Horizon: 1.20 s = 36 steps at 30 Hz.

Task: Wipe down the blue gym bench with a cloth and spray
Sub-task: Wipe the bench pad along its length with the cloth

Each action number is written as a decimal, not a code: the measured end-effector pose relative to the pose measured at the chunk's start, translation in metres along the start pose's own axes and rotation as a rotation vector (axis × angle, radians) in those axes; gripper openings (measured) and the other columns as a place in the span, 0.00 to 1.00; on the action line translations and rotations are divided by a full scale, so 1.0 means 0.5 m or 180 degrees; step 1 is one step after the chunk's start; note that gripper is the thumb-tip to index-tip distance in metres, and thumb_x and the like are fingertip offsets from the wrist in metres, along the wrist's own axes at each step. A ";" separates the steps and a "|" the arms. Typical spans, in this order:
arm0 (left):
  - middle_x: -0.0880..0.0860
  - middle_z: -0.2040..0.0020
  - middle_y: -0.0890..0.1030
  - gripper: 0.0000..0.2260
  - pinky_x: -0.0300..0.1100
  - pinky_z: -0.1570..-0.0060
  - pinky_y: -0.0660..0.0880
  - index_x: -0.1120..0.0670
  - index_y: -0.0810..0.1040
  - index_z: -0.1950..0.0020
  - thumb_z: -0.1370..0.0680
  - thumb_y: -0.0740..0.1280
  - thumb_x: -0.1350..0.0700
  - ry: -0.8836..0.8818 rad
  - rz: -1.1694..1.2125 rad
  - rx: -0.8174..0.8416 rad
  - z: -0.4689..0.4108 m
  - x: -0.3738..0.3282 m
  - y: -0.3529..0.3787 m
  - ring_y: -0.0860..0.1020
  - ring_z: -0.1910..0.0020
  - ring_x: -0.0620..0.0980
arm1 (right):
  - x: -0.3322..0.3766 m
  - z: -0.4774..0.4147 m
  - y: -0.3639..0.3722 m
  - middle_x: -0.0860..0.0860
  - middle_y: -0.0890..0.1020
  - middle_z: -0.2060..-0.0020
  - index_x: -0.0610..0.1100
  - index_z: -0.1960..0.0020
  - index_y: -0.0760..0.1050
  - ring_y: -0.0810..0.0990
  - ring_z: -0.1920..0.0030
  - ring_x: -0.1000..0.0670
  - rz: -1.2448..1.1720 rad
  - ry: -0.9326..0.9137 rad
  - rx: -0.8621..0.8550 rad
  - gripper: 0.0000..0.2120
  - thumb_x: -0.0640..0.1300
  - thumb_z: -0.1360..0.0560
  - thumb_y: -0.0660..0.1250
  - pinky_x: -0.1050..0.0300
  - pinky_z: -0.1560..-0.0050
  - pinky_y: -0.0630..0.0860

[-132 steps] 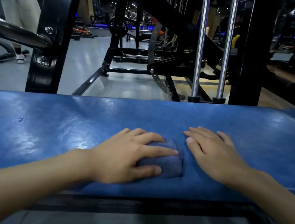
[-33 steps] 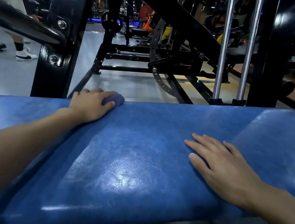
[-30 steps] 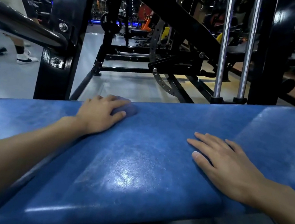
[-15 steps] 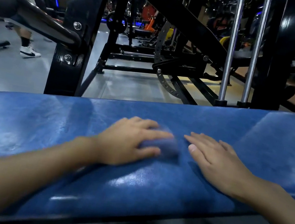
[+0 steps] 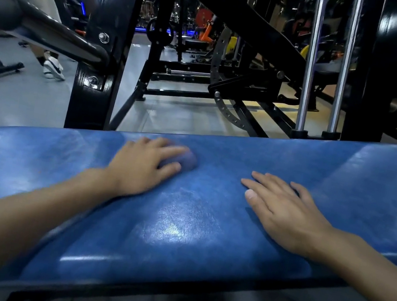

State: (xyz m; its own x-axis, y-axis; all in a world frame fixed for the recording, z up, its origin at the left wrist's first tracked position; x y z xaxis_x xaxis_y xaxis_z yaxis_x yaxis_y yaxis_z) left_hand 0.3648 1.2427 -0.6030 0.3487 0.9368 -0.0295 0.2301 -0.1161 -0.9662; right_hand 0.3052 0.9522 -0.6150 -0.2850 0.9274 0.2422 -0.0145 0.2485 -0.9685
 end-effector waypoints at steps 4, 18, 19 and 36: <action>0.46 0.29 0.71 0.23 0.52 0.41 0.70 0.35 0.65 0.27 0.21 0.51 0.35 0.1137 0.0283 -0.0008 0.118 -0.159 -0.018 0.73 0.39 0.54 | -0.007 -0.007 0.000 0.62 0.55 0.23 0.62 0.25 0.57 0.47 0.24 0.61 -0.0158 0.0040 0.0014 0.31 0.63 0.24 0.33 0.48 0.25 0.42; 0.49 0.28 0.69 0.22 0.56 0.34 0.67 0.34 0.62 0.25 0.20 0.56 0.37 -0.0321 0.0080 0.0231 -0.057 0.158 0.002 0.70 0.32 0.58 | 0.089 -0.008 0.013 0.63 0.53 0.23 0.61 0.25 0.57 0.44 0.24 0.61 -0.0146 -0.0401 0.0091 0.34 0.68 0.27 0.34 0.46 0.25 0.40; 0.49 0.28 0.70 0.22 0.58 0.35 0.67 0.33 0.62 0.26 0.20 0.56 0.36 -0.0590 0.0028 0.0210 -0.068 0.189 0.005 0.70 0.32 0.60 | 0.091 -0.011 0.019 0.63 0.53 0.23 0.62 0.25 0.56 0.44 0.24 0.61 -0.0099 -0.0392 0.0089 0.32 0.67 0.26 0.35 0.46 0.25 0.40; 0.46 0.29 0.70 0.22 0.52 0.42 0.70 0.34 0.61 0.25 0.20 0.53 0.36 0.1632 0.0420 0.0127 0.180 -0.065 -0.044 0.72 0.38 0.51 | 0.112 -0.004 0.003 0.63 0.66 0.28 0.60 0.28 0.65 0.57 0.27 0.64 -0.0499 0.0006 -0.0413 0.36 0.68 0.29 0.36 0.51 0.25 0.51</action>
State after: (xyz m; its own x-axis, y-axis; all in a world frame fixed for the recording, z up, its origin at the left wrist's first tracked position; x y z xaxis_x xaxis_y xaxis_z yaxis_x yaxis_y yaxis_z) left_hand 0.2666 1.2447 -0.6040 0.7741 0.6322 -0.0321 0.1231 -0.2001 -0.9720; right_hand 0.2914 1.0051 -0.6025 -0.2872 0.8750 0.3898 0.0651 0.4238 -0.9034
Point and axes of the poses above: each hand's wrist, its own z-axis away from the middle knuckle, its own y-axis out of the palm, x = y × z, the point moved 1 cm from there along -z, towards the middle knuckle
